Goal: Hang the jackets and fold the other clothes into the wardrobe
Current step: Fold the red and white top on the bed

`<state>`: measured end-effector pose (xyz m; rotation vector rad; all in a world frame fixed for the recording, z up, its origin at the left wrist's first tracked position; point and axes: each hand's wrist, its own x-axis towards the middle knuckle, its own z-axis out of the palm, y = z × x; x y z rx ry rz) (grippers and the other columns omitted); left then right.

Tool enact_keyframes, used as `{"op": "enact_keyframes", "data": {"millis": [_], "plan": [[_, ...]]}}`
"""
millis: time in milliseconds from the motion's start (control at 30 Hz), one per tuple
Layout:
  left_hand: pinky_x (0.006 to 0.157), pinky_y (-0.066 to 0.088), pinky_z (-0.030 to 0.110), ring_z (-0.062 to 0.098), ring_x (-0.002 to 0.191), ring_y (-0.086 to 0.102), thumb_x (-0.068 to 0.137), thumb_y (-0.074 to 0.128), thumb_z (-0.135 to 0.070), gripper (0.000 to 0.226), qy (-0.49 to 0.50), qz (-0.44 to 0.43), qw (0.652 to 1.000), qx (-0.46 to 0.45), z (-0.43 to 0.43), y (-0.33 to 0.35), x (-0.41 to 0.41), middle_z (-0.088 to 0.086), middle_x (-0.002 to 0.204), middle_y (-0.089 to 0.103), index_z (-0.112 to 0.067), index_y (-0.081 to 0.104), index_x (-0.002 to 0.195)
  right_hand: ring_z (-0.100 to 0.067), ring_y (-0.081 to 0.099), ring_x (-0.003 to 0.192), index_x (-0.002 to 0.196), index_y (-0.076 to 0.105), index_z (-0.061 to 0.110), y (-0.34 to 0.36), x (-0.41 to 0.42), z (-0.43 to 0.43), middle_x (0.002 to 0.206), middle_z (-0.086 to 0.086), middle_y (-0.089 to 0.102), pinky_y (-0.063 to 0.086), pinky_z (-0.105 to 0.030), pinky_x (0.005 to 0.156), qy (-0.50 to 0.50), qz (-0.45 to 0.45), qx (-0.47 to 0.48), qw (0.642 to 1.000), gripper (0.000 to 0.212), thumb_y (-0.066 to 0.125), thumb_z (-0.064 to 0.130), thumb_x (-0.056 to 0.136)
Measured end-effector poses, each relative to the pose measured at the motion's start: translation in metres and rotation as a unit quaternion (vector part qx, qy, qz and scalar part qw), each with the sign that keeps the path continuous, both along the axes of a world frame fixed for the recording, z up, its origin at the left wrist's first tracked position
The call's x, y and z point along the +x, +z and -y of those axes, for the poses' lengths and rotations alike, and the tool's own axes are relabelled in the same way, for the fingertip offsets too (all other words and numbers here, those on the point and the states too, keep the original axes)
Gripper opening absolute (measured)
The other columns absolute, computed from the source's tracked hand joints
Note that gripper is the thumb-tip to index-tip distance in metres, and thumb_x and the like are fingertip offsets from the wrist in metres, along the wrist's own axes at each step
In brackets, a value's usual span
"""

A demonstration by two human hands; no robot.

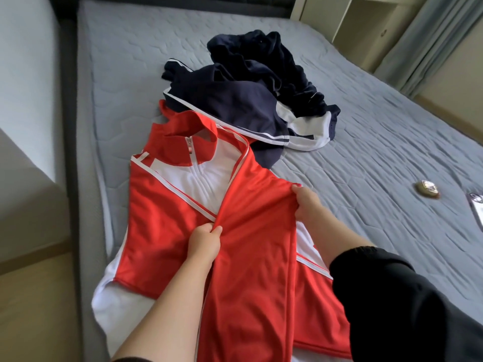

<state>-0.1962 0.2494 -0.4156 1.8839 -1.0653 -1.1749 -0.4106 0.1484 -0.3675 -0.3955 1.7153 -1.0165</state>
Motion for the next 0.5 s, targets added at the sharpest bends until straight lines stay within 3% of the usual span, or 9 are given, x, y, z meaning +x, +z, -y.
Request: {"op": "enact_keyframes", "data": {"millis": [67,100,133,167,200,267,367,433,500], "plan": [[0.08,0.046,0.033,0.032,0.092,0.063,0.095,0.053,-0.014,0.021,-0.015,0.012,1.0,0.005,0.0,0.0,-0.001,0.015,0.095,0.069,0.0,0.067,0.098,-0.016,0.04,0.06,0.074,0.061,0.005,-0.007,-0.001,0.001,0.062,-0.003,0.041,0.037,-0.023,0.05,-0.003,-0.145,-0.038,0.989,0.022,0.056,0.017,0.092],[0.083,0.047,0.033,0.031,0.095,0.063,0.094,0.054,-0.014,0.02,-0.026,0.015,1.0,0.01,-0.001,0.001,0.0,0.014,0.099,0.069,0.0,0.066,0.102,-0.02,0.045,0.063,0.08,0.063,0.001,-0.009,-0.001,-0.001,0.062,-0.005,0.044,0.037,-0.026,0.051,0.003,-0.207,-0.049,0.977,0.021,0.055,0.017,0.092],[0.087,0.048,0.034,0.031,0.097,0.063,0.093,0.055,-0.012,0.02,-0.035,0.013,0.999,0.013,-0.001,0.002,0.0,0.013,0.103,0.068,-0.001,0.065,0.107,-0.024,0.053,0.075,0.093,0.064,0.0,-0.011,-0.001,-0.003,0.072,-0.011,0.054,0.042,-0.029,0.06,0.007,-0.257,-0.051,0.965,0.019,0.055,0.017,0.092],[0.09,0.048,0.035,0.03,0.099,0.063,0.091,0.057,-0.011,0.022,-0.042,0.007,0.999,0.011,-0.002,0.003,0.0,0.012,0.105,0.068,-0.003,0.063,0.11,-0.028,0.058,0.094,0.111,0.06,0.001,-0.011,-0.001,-0.006,0.095,-0.015,0.062,0.045,-0.032,0.076,0.006,-0.305,-0.04,0.952,0.027,0.055,0.018,0.091],[0.09,0.048,0.035,0.029,0.099,0.063,0.088,0.06,-0.01,0.023,-0.046,0.006,0.999,0.003,-0.004,0.006,-0.001,0.011,0.106,0.068,-0.005,0.062,0.111,-0.031,0.054,0.113,0.126,0.051,0.003,-0.009,0.001,-0.01,0.119,-0.016,0.058,0.041,-0.035,0.092,0.009,-0.362,-0.023,0.932,0.039,0.056,0.018,0.09],[0.086,0.045,0.03,0.028,0.103,0.062,0.085,0.064,-0.01,0.029,-0.048,0.039,0.997,-0.035,-0.011,0.012,-0.004,0.009,0.109,0.067,-0.009,0.059,0.113,-0.033,0.039,0.129,0.137,0.04,0.007,0.0,0.012,-0.022,0.138,-0.015,0.044,0.029,-0.04,0.106,0.065,-0.494,-0.078,0.864,0.054,0.056,0.015,0.086],[0.093,0.038,0.032,0.029,0.115,0.054,0.088,0.059,-0.014,0.041,-0.062,0.179,0.972,-0.136,-0.022,0.018,-0.013,0.009,0.123,0.059,-0.01,0.053,0.127,-0.032,0.03,0.138,0.141,0.04,0.007,-0.01,0.04,-0.054,0.148,-0.015,0.038,0.019,-0.045,0.113,0.248,-0.594,-0.256,0.721,0.059,0.056,0.015,0.085],[0.101,0.034,0.035,0.028,0.125,0.044,0.089,0.054,-0.021,0.047,-0.101,0.337,0.92,-0.175,-0.025,0.014,-0.006,0.007,0.132,0.05,-0.016,0.047,0.135,-0.026,0.02,0.145,0.147,0.033,0.014,-0.03,0.049,-0.079,0.156,-0.009,0.027,0.012,-0.048,0.116,0.373,-0.617,-0.217,0.659,0.058,0.047,0.031,0.094],[0.114,0.017,0.042,0.026,0.142,0.02,0.093,0.046,-0.038,0.057,-0.145,0.445,0.875,-0.125,-0.029,0.007,0.011,0.005,0.152,0.029,-0.027,0.031,0.147,-0.02,0.007,0.148,0.153,0.016,0.02,-0.049,0.044,-0.094,0.161,-0.003,0.01,0.004,-0.047,0.118,0.43,-0.618,-0.091,0.653,0.063,0.031,0.046,0.098]]}}
